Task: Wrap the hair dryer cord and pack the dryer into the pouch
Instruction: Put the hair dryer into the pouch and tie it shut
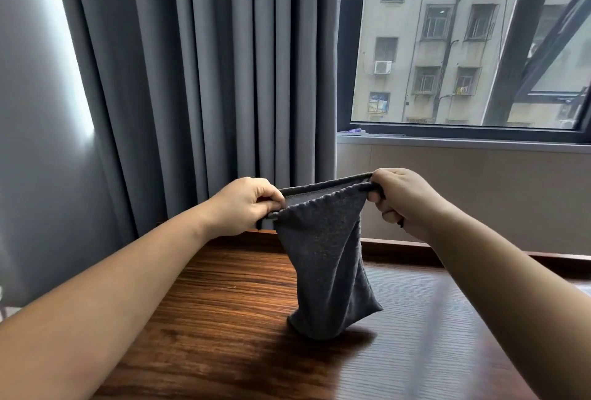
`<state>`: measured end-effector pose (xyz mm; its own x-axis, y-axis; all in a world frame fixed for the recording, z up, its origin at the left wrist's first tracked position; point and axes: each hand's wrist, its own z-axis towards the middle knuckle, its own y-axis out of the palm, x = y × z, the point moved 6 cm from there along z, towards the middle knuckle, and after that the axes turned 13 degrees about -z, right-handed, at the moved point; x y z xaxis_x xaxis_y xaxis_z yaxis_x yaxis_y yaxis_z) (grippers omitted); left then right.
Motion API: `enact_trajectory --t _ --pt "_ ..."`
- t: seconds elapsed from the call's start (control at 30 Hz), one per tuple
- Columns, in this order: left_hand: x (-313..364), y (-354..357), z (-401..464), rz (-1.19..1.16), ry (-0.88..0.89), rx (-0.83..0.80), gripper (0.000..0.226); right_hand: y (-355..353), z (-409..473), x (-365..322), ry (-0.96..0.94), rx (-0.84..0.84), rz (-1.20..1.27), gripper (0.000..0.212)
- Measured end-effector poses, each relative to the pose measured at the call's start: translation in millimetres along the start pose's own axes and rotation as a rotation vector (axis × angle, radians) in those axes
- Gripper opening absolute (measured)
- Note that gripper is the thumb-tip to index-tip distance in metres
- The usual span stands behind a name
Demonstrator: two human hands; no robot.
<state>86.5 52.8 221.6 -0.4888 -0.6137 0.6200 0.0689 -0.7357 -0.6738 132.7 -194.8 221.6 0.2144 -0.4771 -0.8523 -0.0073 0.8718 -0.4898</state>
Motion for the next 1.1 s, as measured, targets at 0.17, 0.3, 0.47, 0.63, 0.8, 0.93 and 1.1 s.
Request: enact_trajectory --t 0.17,0.3,0.47,0.63,0.8,0.93,1.1 --pt "-3.2 7.6 -2.2 0.086 -0.091 -0.217 0.022 5.4 -1.5 -1.1 0.02 -0.032 0.058 0.03" --pt "-1.1 5.9 -2.1 0.188 -0.087 -0.255 0.021 8.3 0.7 -3.8 -0.003 -0.051 0.094 0.029" --pt "-3.1 -2.1 -5.1 -0.181 -0.155 -0.046 0.013 8.0 3.8 4.6 0.025 -0.046 0.071 0.025" --pt "-20.4 -9.5 -11.5 -0.806 -0.211 0.214 0.009 -0.3 5.6 14.5 0.076 -0.01 0.187 0.021" --pt "-41.9 -10.3 -2.4 -1.24 -0.332 0.387 0.019 10.0 15.8 18.6 0.164 -0.007 0.331 0.022" --pt "-51.3 -9.9 15.3 -1.479 -0.304 0.541 0.023 25.8 34.4 16.6 0.22 0.024 0.313 0.036" --pt "-45.5 -21.4 24.4 -1.422 -0.166 0.623 0.023 32.7 43.7 12.4 0.155 0.069 0.396 0.027"
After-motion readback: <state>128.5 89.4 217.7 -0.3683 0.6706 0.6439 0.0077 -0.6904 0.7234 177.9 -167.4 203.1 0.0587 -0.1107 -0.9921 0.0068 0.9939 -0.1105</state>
